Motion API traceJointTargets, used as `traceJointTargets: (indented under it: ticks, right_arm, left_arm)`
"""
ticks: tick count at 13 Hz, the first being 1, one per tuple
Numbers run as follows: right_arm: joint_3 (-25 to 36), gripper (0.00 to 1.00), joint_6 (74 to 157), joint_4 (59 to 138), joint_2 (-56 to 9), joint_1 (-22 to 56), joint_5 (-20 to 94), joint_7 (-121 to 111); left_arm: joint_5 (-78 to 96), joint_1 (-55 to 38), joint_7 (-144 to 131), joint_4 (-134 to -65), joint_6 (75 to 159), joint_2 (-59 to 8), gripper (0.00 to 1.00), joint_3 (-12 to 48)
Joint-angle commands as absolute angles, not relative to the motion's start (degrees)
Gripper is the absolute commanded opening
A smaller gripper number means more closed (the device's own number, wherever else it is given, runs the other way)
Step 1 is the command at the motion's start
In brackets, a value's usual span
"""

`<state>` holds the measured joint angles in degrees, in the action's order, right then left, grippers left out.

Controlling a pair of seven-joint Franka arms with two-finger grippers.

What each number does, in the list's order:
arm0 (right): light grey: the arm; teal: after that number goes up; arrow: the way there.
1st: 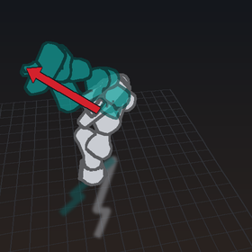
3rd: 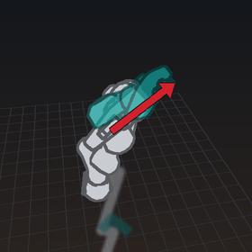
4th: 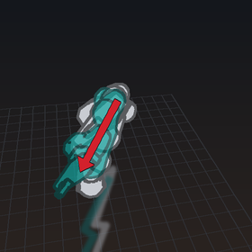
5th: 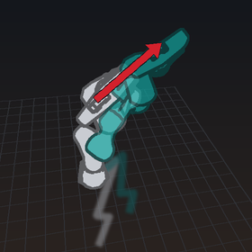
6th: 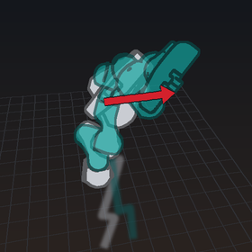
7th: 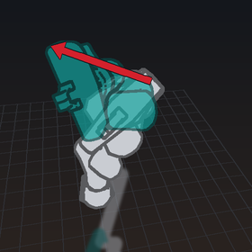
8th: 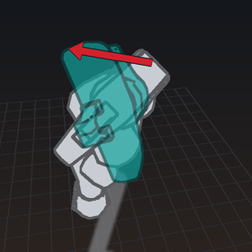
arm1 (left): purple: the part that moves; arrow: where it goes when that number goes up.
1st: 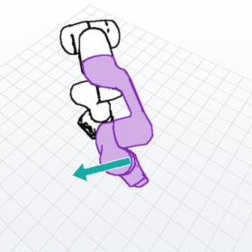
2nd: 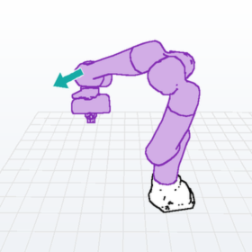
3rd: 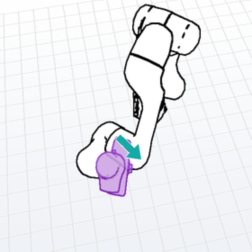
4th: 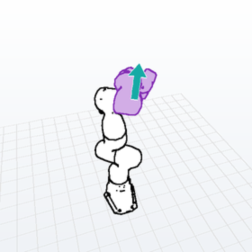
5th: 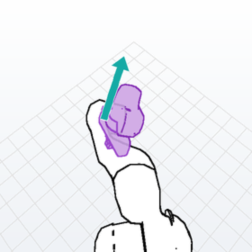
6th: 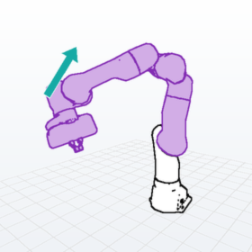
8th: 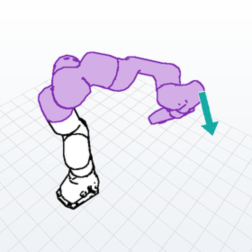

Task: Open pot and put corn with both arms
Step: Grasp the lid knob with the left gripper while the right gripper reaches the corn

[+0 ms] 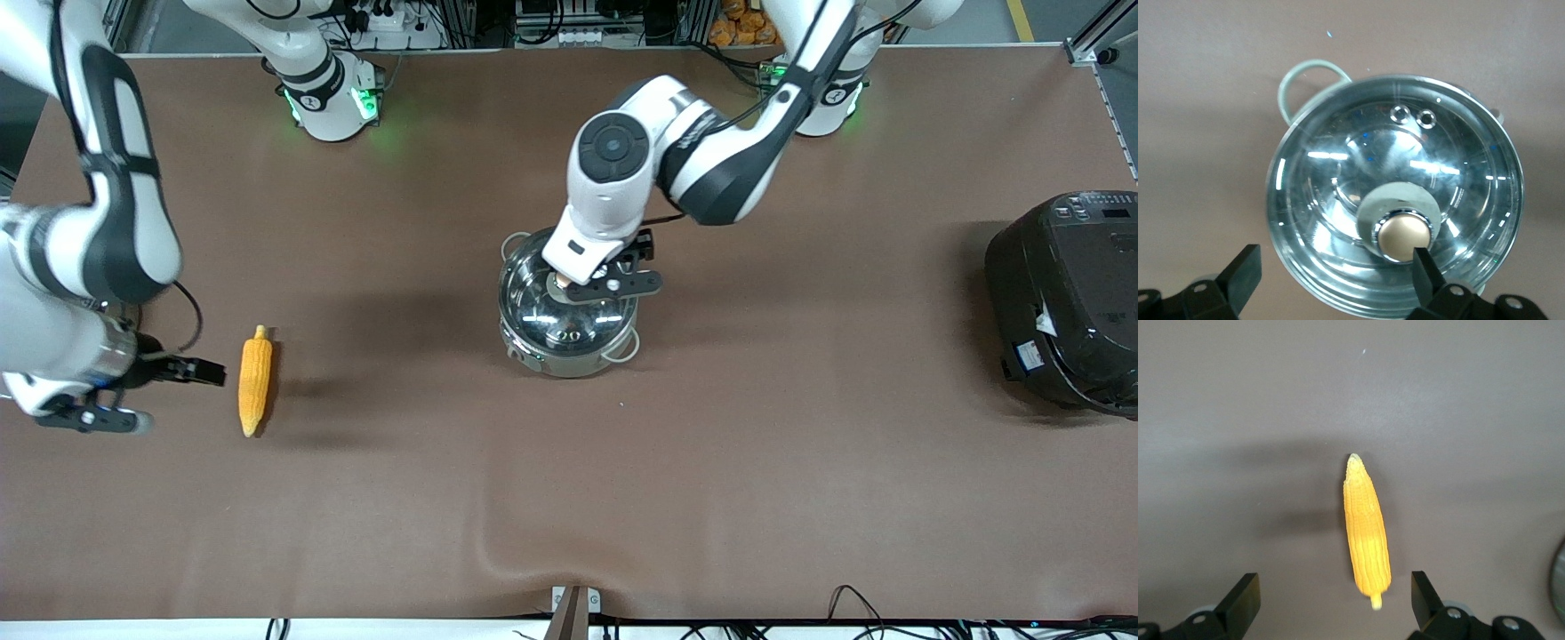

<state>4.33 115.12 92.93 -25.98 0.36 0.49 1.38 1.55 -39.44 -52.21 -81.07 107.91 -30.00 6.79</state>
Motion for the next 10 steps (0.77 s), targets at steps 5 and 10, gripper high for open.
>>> traceJointTargets:
  ticks: [5, 10]
  right_arm:
    - [3.69, 1.0, 122.16, 97.74, -28.47, -0.88, -0.09, -4.9]
    - [3.78, 1.0, 122.17, 97.82, -31.99, -2.02, -0.35, -9.92]
  left_arm:
    - [2.29, -42.27, -53.79, -79.28, 108.89, -32.43, 1.0, 6.42]
    - [1.76, -44.12, -53.7, -79.28, 113.46, -33.84, 1.0, 5.89]
